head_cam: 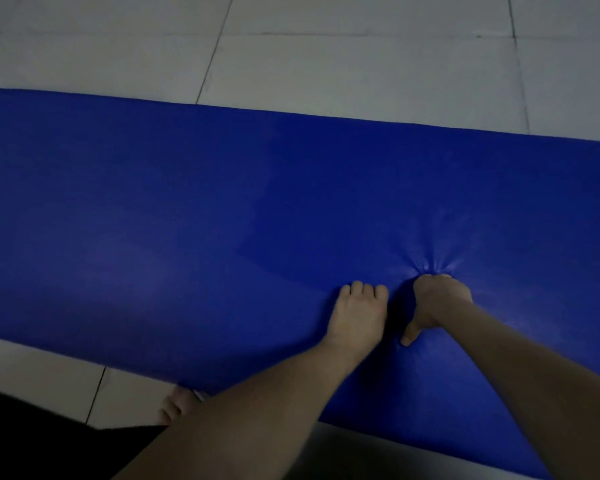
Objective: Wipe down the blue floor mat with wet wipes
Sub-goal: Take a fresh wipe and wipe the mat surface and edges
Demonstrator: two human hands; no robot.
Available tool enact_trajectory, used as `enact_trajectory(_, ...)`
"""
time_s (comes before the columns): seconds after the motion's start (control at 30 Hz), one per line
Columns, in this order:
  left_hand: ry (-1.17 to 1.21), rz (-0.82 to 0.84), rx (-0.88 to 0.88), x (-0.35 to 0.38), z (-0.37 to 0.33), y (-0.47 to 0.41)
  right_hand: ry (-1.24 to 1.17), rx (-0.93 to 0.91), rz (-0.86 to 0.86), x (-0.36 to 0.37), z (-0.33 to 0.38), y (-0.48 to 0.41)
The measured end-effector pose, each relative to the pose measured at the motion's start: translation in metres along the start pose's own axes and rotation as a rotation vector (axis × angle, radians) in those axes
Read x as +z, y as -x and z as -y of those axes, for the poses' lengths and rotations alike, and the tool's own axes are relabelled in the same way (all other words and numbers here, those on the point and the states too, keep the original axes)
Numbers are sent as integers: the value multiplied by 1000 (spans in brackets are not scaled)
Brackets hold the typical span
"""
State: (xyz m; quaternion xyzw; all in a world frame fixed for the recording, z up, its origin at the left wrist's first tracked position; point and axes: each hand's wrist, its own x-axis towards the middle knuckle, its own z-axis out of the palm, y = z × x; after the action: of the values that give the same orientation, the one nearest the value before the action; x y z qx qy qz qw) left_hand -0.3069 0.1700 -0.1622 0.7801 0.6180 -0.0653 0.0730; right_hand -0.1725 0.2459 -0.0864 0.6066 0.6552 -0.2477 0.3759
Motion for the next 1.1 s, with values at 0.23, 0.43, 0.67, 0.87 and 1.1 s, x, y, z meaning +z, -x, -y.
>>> enact_trajectory(0.23, -35, -76, 3, -4, 76, 10, -22, 32, 25, 1, 0, -3)
enact_trajectory(0.43, -122, -89, -370, -3, 194, 46, -29, 30, 36, -2, 1, -2)
enact_trajectory(0.67, -13, -92, -360, -4, 140, 44, -31, 30, 3, 0, 3, -3)
enact_trajectory(0.87, 73, -55, -182, -1, 58, 29, -31, 17, -16, 3, -2, -2)
enact_trajectory(1.1, 69, 2, 184, 1, -17, 26, 13, 16, -36, 4, 2, -5)
